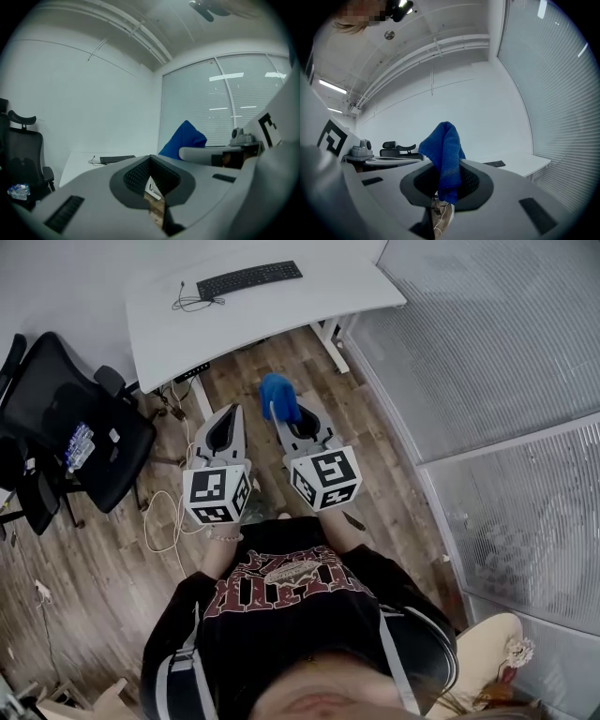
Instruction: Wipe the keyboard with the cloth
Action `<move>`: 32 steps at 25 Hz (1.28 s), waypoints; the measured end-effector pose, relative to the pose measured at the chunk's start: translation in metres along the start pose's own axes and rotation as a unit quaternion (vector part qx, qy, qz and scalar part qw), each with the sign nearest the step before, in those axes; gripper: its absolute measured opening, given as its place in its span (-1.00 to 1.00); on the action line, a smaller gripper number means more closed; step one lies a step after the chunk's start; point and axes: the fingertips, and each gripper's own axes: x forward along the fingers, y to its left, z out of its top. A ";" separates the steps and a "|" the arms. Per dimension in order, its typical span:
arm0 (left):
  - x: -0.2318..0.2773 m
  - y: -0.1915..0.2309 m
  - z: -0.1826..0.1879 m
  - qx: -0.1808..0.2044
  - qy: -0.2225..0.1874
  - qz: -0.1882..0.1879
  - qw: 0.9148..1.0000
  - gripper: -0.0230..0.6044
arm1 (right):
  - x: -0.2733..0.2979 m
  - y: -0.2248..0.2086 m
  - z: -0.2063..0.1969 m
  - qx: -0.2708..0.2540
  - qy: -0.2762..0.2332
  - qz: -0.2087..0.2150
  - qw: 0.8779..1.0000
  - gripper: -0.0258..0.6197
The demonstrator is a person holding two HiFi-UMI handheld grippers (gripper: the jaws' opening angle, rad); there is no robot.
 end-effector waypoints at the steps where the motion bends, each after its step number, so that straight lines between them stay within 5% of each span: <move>1: 0.005 0.005 0.000 0.000 -0.001 -0.001 1.000 -0.82 | 0.007 -0.001 0.000 -0.001 -0.001 -0.001 1.000 -0.72; 16: 0.103 0.076 0.023 0.018 0.001 -0.062 0.998 -0.82 | 0.125 -0.033 0.014 -0.008 -0.015 -0.043 0.999 -0.72; 32: 0.144 0.114 0.029 0.003 0.008 -0.088 0.996 -0.82 | 0.182 -0.041 0.015 -0.014 -0.003 -0.054 0.998 -0.72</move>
